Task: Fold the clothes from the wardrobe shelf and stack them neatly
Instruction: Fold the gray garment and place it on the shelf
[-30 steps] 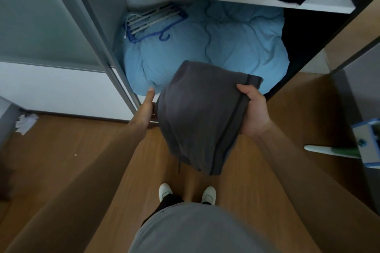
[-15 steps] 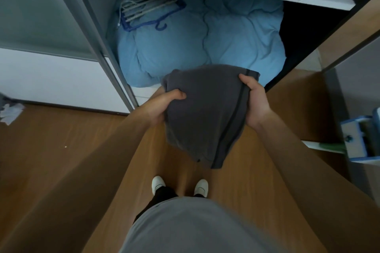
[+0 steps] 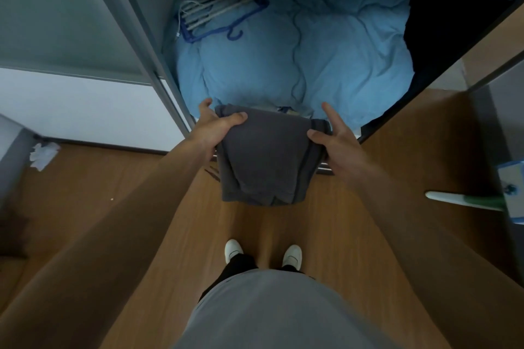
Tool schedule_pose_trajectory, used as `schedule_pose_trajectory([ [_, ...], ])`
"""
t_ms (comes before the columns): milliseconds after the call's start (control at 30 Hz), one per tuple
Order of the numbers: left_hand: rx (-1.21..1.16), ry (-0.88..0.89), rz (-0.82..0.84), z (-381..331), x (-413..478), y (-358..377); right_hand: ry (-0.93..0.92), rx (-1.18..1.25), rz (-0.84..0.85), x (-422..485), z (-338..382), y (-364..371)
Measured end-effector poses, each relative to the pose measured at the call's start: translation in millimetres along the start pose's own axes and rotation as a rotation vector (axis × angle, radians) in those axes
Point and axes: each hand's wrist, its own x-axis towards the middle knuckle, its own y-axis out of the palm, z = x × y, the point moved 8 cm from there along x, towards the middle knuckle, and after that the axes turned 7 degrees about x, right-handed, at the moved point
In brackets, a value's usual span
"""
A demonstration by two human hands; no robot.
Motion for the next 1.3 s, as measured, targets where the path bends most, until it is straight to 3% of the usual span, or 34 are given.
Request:
schedule_pose_trajectory([
  [167, 0.040, 0.099, 0.285, -3, -1, -1, 0.016, -0.558, 0.205, -3, 12, 22],
  [300, 0.396, 0.178, 0.482, -14, -5, -1, -0.063, -1.044, 0.231, -1, 7, 41],
  [433, 0.818, 0.314, 0.432, -29, -4, -5, -0.161, -1.327, 0.097, 9, 23, 55],
  [633, 1.066, 0.471, 0.216, -73, 5, -29, -0.427, -1.450, -0.103, 10, 92, 65],
  [800, 1.162, 0.633, -0.012, -141, 6, -64, -0.663, -1.391, -0.248, 7, 151, 75],
  [967, 0.960, 0.669, -0.080, -214, -4, -102, -0.801, -1.090, -0.431, 9, 214, 86],
  [1200, 0.266, 0.720, 0.050, -323, 0, -127, -0.748, -0.240, -0.210, 47, 309, 110],
  [1300, 0.009, 0.747, 0.105, -373, 8, -131, -0.811, -0.038, -0.110, 71, 361, 124],
])
